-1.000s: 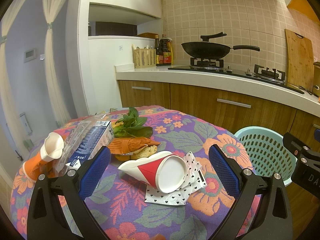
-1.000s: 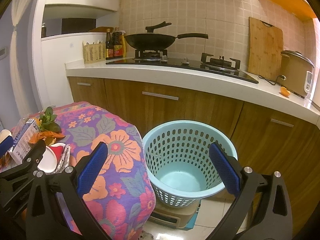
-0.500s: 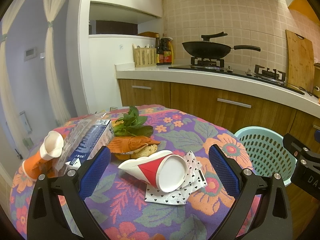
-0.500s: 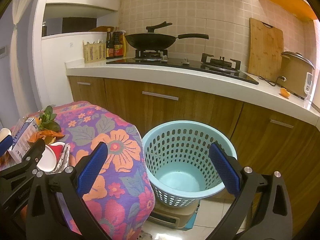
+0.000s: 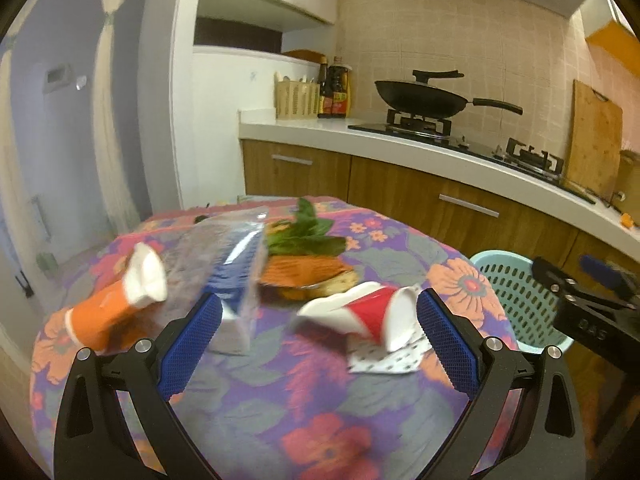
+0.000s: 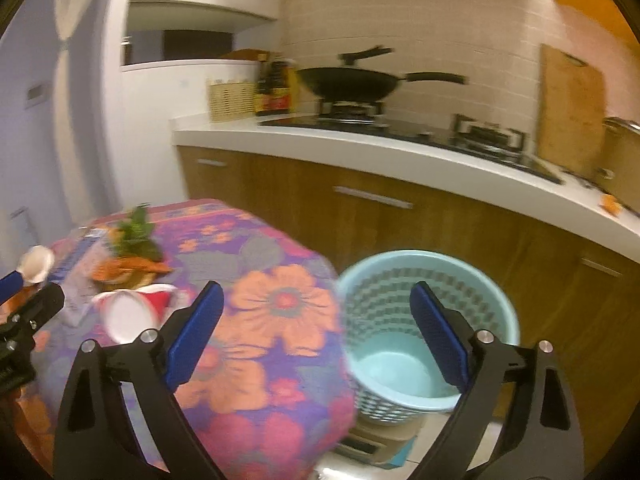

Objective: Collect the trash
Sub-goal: 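Grasp the red-and-white paper cup with the right gripper while the left grasps the orange cup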

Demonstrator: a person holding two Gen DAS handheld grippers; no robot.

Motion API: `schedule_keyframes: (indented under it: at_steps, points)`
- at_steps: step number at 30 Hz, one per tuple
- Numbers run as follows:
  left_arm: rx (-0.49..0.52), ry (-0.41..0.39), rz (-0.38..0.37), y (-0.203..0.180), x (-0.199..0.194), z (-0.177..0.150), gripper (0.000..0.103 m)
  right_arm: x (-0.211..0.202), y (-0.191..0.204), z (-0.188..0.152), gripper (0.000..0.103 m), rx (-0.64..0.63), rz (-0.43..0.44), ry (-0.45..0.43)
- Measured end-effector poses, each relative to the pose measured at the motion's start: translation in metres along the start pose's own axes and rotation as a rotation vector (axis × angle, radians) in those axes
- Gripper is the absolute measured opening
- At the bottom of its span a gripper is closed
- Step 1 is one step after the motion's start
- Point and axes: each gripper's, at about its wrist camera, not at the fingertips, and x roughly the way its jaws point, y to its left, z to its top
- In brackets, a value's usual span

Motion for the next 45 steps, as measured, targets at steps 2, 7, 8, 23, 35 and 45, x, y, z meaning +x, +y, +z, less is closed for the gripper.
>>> schedule_keyframes:
  at_steps: [2,7,8,23,35,45]
  points:
    - [-0.008,0.025,0.007,0.015,-0.002,0.002,0.090,0.004,0.012,0.002,0.084,-0.018,0.054,0.007]
    - [-0.017,0.041,0.070,0.055,-0.011,0.000,0.087,0.008,0.041,0.003,0.081,-0.071,0.153,0.020]
    - [-0.024,0.039,0.082,0.065,-0.013,-0.001,0.087,0.009,0.048,0.003,0.081,-0.086,0.176,0.021]
    - [0.138,0.202,0.223,0.145,0.024,-0.010,0.071,0.031,0.089,-0.003,0.081,-0.180,0.300,0.078]
    - [0.224,0.212,0.361,0.137,0.040,-0.004,0.030,0.043,0.116,-0.003,0.081,-0.265,0.420,0.161]
    - [0.166,0.152,0.312,0.133,0.013,-0.003,0.025,0.069,0.137,-0.007,0.081,-0.334,0.443,0.275]
